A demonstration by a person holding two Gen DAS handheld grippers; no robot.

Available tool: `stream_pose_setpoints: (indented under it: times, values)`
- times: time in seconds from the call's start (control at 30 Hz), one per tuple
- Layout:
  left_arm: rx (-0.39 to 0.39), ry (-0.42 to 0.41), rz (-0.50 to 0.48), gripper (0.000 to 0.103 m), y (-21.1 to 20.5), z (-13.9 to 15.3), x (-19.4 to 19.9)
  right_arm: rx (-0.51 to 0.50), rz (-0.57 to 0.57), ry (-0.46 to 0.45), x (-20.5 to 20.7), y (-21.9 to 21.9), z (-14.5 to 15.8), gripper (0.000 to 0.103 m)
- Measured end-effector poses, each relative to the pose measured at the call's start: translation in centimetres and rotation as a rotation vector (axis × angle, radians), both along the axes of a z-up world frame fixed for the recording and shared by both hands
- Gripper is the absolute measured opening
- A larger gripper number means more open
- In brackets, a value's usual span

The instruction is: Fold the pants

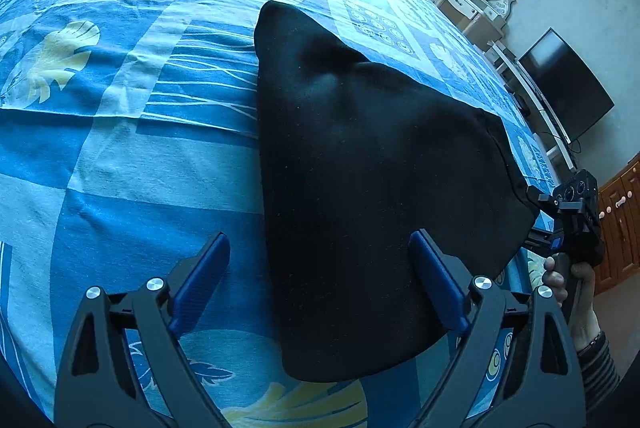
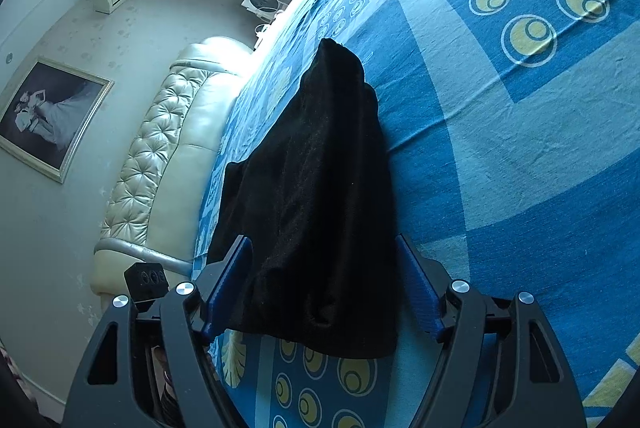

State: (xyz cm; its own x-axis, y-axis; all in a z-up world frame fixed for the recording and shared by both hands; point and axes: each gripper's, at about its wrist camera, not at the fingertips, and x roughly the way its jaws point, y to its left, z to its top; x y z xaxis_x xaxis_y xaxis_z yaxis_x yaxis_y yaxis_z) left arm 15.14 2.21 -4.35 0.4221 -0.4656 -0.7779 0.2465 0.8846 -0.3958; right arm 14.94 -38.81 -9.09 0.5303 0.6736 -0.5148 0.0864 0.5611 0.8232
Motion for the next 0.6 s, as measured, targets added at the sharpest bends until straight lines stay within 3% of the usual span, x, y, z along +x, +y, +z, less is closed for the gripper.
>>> stream_pose_setpoints:
  times: [0.17,0.37,0.5,0.57,0.6]
  values:
    - [-0.043,0.032,0.013,0.091,0.9,-0.2,-0.1,-0.020,0.006,0.007,0.3,0.7,0.2,0.074]
    - [-0.158,0.112,0.037,0.091,2.7,-1.0,0.0,-0.021,0.011,0.017,0.5,1.0,0.1,0.075]
    - [-0.158,0.104,0.020,0.091,2.1,-1.1,0.4,-0.038,0.053,0.024,0.9,2.4,0.0,0.076]
    - [-0.166,0.100,-0.010,0.081,1.2,-1.3,0.5,-0.097,0.073,0.037,1.0,3.4,0.0,0.066]
    - [-0.186,0.113,-0.029,0.061,0.7,-1.6,0.5,-0.127,0.083,0.053,1.0,3.7,-0.1,0.059]
